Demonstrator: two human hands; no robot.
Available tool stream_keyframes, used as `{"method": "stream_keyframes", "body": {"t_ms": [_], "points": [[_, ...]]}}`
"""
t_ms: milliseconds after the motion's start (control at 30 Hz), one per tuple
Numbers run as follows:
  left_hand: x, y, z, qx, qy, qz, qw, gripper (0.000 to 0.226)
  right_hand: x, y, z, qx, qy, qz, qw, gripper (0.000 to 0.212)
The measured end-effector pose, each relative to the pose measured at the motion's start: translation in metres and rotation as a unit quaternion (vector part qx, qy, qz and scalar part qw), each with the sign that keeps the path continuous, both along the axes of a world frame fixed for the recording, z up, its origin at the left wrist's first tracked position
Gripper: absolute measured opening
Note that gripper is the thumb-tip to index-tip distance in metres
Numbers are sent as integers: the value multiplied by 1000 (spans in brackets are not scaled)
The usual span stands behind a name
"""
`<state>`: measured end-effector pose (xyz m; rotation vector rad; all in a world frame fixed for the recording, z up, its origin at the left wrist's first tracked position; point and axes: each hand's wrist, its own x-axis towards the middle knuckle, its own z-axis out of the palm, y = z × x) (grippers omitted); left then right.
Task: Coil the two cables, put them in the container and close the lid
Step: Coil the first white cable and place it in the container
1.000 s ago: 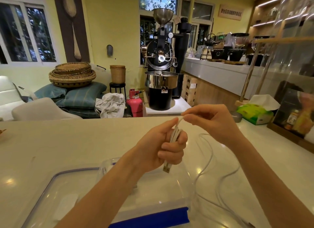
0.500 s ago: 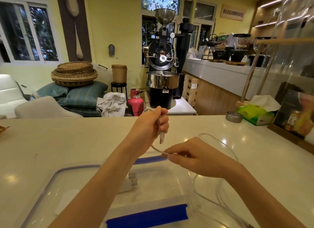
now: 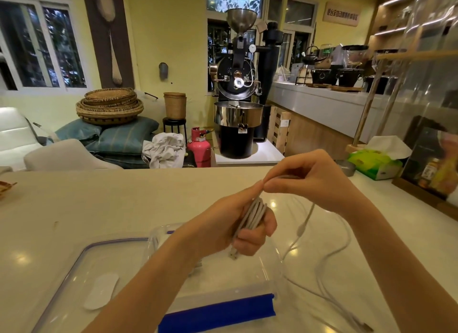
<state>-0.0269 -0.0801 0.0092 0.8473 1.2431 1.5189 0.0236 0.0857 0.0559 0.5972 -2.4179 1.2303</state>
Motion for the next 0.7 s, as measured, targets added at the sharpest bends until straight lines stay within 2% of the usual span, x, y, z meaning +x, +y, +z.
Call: {"method": "stream_keyframes", "body": {"t_ms": [100, 200, 367, 433, 467, 567, 700], "points": [[3, -2, 2, 99, -86, -83, 988, 54, -6, 2, -11, -77, -28, -2, 997, 15], [0, -3, 10, 193, -163, -141, 957, 44, -8, -2, -20, -124, -76, 5, 989, 17], [-14, -5, 13, 302, -279, -127, 903, 46, -6, -18, -33, -112, -147, 4, 983, 19], [-19, -4, 13, 322, -288, -67, 900, 49, -4, -26, -40, -105, -186, 14, 977, 19], [-21, -3, 13, 320, -274, -5, 907, 49, -2, -30, -42, -103, -214, 22, 971, 19], [-24, 2, 14, 278, -184, 203, 921, 54, 3, -39, -44, -81, -333, 59, 938, 20], [-23, 4, 12, 200, -66, 318, 925, 48, 11, -42, -38, -3, -429, 116, 896, 25]]}}
